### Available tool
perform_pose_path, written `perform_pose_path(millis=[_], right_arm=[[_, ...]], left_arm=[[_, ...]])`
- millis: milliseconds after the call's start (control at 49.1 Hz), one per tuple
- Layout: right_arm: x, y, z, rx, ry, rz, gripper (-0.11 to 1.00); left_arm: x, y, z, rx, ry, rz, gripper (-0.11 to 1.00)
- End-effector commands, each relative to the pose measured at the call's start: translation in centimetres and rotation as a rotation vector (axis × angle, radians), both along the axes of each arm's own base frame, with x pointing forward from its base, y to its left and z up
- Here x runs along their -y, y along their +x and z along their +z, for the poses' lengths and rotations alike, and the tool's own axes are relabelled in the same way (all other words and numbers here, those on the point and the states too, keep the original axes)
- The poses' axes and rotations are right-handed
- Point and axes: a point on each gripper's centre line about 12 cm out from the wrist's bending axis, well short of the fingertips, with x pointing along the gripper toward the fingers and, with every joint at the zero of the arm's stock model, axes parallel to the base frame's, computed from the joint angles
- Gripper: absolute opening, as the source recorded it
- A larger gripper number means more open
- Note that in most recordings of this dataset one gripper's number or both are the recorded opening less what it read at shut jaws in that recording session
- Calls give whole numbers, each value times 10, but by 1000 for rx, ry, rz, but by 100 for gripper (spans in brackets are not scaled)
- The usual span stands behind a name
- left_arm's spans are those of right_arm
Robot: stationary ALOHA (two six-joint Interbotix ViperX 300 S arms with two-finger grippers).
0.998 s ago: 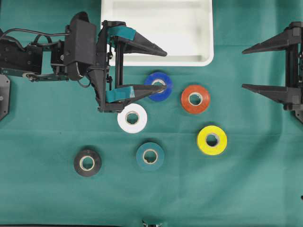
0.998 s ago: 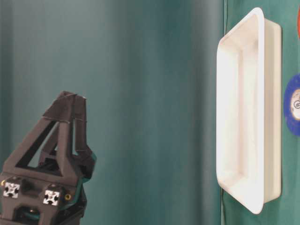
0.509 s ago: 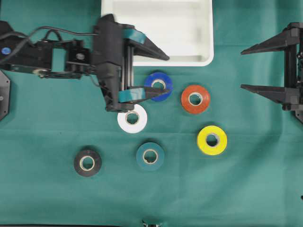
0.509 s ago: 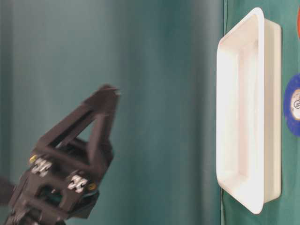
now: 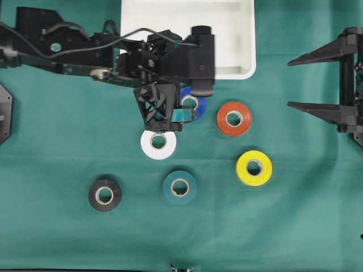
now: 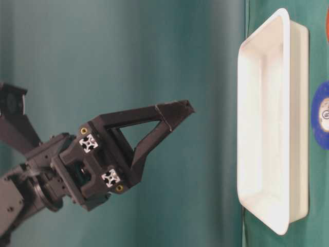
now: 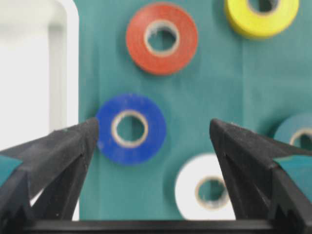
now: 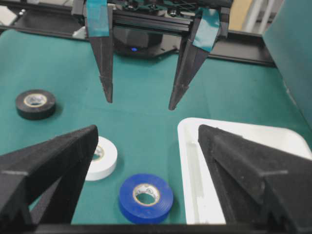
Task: Pick up the tape from a random location and place it into the white case.
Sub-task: 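Move the left gripper over the blue tape roll, then lower the left gripper and pinch the blue tape roll through its hole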
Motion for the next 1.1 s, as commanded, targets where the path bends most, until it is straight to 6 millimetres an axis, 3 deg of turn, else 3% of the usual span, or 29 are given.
perform_pose_path(millis=[0,183,774,1079], right_arm=[[0,3,10,28,-1,-1,92],[0,4,7,20,-2,-1,92],[0,5,9,25,-1,-1,92],[0,5,9,23,1,-2,92]], left_arm=[[-2,3,18,-12,5,2,98],[-3,7,19,-82,5,1,98],[1,10,19,-55,4,-4,98],[0,12,5,-45,4,-4,98]])
